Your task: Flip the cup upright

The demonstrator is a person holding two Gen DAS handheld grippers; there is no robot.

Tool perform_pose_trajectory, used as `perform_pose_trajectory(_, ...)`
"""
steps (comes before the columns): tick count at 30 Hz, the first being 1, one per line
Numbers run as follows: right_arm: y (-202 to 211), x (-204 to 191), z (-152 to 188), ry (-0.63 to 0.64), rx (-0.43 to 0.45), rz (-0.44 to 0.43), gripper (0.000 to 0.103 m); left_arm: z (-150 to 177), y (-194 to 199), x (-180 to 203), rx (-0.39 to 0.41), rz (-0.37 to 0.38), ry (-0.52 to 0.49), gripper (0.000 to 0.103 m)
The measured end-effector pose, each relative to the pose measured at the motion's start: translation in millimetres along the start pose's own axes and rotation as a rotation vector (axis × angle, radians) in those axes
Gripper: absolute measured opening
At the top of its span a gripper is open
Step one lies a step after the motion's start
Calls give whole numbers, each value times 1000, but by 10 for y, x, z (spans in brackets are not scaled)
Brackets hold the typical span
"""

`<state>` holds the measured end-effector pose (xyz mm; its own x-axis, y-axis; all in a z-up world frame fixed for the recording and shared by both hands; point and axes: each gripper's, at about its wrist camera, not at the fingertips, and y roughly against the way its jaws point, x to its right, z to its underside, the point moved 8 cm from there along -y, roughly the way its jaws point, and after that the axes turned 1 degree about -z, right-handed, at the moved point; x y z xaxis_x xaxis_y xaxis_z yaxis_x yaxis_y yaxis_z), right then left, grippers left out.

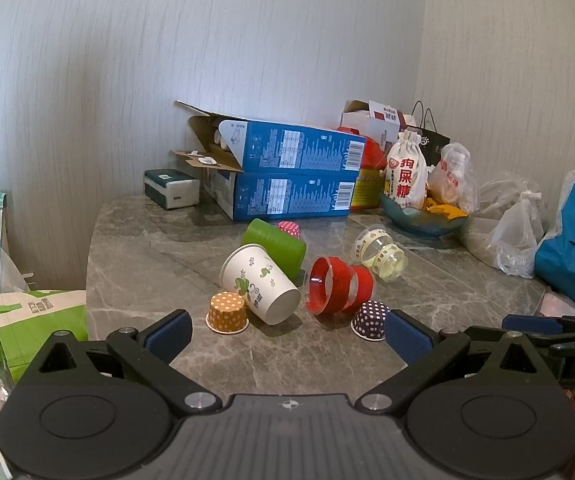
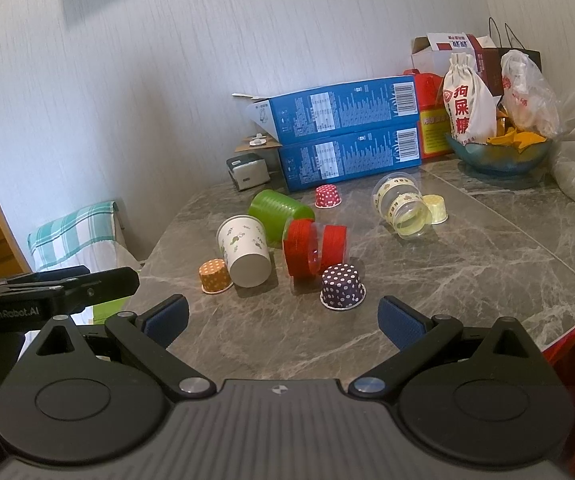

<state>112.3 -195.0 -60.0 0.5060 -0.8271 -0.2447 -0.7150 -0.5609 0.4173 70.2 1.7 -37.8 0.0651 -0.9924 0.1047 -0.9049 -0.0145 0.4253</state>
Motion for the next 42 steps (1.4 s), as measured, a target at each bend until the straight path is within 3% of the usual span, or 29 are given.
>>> perform_pose_trajectory(27,-51,55,75,-15,-30,0,102,28,-93,-16,-37,14,37,103)
perform_pose_trajectory(42,-208,490,250,-75,-74,2,102,152,-586,269,-187,73,102,103)
